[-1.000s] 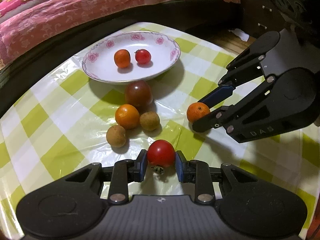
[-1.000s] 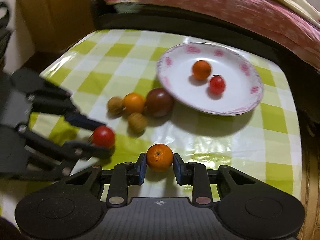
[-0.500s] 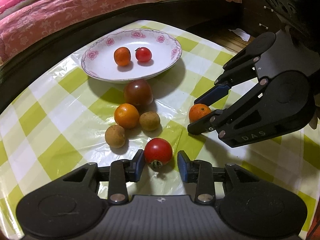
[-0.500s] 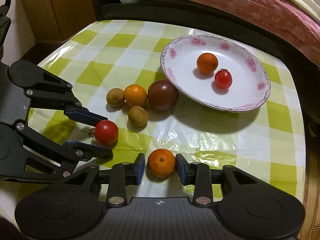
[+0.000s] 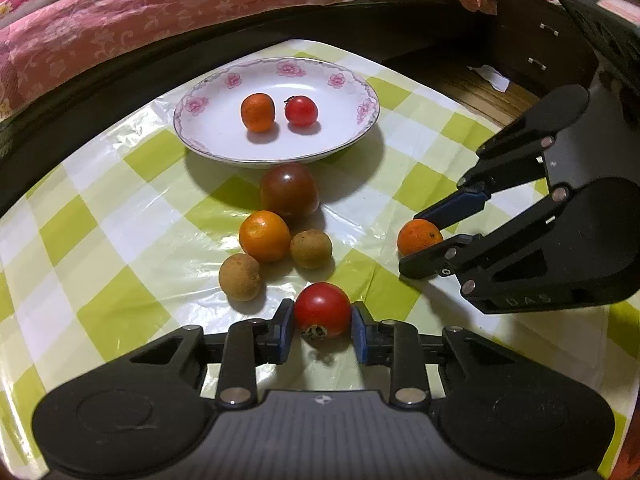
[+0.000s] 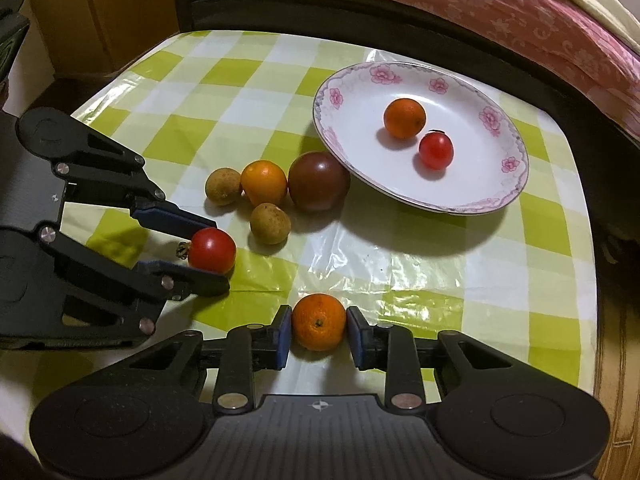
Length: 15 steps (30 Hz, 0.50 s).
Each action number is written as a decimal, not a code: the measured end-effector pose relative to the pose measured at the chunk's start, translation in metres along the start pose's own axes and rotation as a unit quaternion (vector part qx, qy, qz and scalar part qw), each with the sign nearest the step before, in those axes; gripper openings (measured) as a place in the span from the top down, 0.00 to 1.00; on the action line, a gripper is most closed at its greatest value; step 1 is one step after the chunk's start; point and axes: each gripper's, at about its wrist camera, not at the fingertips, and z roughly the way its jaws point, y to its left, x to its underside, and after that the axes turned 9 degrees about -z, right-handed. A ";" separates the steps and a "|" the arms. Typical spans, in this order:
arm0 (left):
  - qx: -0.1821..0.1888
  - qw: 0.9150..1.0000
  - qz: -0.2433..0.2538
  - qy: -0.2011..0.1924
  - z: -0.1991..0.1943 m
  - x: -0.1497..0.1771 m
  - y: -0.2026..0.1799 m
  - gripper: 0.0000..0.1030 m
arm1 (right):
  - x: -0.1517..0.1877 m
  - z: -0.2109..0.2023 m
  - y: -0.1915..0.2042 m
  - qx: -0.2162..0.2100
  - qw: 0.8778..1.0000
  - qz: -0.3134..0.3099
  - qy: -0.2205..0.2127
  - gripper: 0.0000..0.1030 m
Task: Organize fruits
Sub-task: 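Carry the tomato in the left tool and tangerine in the right tool to the plate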
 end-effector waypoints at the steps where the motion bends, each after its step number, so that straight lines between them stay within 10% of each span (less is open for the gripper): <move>1: 0.000 1.000 -0.003 0.001 0.000 0.000 0.000 0.64 | 0.001 0.000 0.000 0.001 1.000 0.002 0.000 0.76; 15: -0.013 0.999 -0.010 -0.045 -0.013 -0.034 -0.006 0.64 | -0.005 -0.018 -0.010 0.008 0.999 0.024 -0.038 0.77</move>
